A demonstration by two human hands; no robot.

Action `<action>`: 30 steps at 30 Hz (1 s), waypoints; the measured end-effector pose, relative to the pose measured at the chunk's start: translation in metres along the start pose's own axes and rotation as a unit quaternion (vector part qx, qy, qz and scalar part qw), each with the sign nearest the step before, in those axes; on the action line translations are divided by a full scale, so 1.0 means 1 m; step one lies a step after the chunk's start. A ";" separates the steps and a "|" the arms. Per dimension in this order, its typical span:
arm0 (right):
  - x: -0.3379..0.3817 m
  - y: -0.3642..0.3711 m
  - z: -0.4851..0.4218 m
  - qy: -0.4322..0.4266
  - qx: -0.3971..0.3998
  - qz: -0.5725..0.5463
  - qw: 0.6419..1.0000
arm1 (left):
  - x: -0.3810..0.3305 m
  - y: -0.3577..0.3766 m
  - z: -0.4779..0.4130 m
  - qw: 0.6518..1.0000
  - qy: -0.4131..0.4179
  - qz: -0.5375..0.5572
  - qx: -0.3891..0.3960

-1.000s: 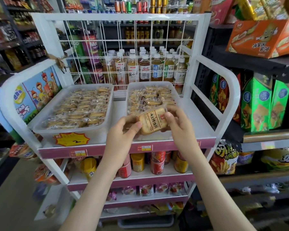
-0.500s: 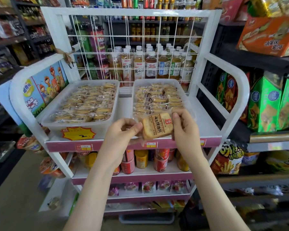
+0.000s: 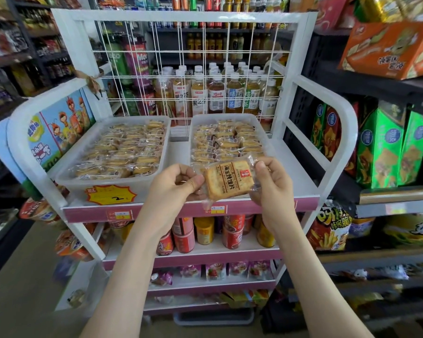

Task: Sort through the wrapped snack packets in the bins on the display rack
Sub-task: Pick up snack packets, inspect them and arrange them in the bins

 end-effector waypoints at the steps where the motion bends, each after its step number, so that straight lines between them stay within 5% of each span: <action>1: -0.001 0.001 0.000 0.005 0.000 -0.008 1.000 | 0.000 0.001 0.000 1.000 -0.003 0.011 -0.001; 7: 0.003 -0.003 -0.003 -0.001 -0.011 -0.017 1.000 | 0.004 0.024 0.012 0.981 -0.070 0.149 0.106; 26: 0.015 -0.028 0.000 0.010 -0.042 0.020 0.999 | -0.009 0.042 0.010 0.986 0.016 -0.043 0.157; 30: 0.019 -0.034 0.000 0.005 -0.060 0.048 0.997 | -0.016 0.042 0.011 0.975 0.053 -0.168 0.136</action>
Point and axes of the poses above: each hand's wrist, its own z-axis away from the middle knuckle, its own y-axis out of the palm, x = y × z, the point moved 10 cm from there along -z, towards the middle knuckle, and after that the axes turned 2 degrees about x, right-handed, at the moved point
